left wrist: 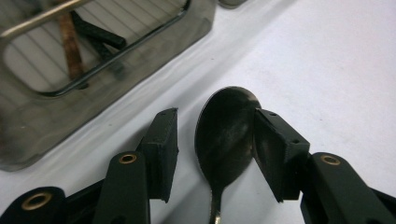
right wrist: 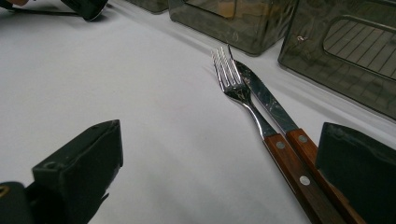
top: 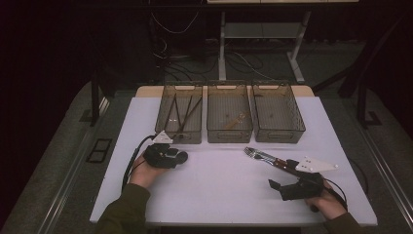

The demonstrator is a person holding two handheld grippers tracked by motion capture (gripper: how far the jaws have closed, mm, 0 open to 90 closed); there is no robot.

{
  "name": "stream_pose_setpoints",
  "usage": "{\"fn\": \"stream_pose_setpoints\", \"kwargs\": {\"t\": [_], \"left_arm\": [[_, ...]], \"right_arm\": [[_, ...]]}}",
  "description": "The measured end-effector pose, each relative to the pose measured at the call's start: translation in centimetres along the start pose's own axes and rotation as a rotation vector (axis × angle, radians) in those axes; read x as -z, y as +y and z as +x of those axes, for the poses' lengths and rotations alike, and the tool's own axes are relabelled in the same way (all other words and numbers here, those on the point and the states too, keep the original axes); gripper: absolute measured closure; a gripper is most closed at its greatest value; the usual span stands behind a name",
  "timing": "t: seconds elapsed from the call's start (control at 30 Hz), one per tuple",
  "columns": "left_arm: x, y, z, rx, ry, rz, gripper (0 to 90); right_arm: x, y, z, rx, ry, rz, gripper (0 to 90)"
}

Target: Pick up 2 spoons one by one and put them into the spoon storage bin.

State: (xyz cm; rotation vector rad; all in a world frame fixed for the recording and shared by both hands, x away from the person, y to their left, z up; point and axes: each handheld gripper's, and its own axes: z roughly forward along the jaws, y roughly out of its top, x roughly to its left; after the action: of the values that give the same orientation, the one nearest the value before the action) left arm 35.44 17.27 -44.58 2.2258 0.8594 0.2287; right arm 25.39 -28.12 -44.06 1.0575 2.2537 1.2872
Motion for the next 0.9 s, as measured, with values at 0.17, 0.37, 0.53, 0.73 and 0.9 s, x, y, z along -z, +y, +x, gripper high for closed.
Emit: {"fn": "stream_pose_setpoints", "kwargs": {"t": [0.17,0.37,0.53,0.73,0.9], "left_arm": [[0.0,0.0,-0.3,-0.029,-0.008,0.009,57.9],[0.1,0.1,-0.3,-0.028,-0.017,0.019,68.1],[0.5,0.1,-0.5,-0.047,-0.022,0.018,76.7],[1.0,0.2,-0.5,-0.054,-0.051,0.001,84.9],[1.2,0.3,-0.7,-0.062,-0.076,0.002,88.4]], "right_arm": [[0.0,0.0,0.0,0.0,0.001,0.001,1.1],[0.0,0.0,0.0,0.0,0.0,0.0,1.1],[0.0,0.0,0.0,0.0,0.0,-0.006,1.1],[0.0,0.0,0.0,0.0,0.0,-0.006,1.1],[0.0,0.0,0.0,0.001,0.0,-0.006,1.1]]}}
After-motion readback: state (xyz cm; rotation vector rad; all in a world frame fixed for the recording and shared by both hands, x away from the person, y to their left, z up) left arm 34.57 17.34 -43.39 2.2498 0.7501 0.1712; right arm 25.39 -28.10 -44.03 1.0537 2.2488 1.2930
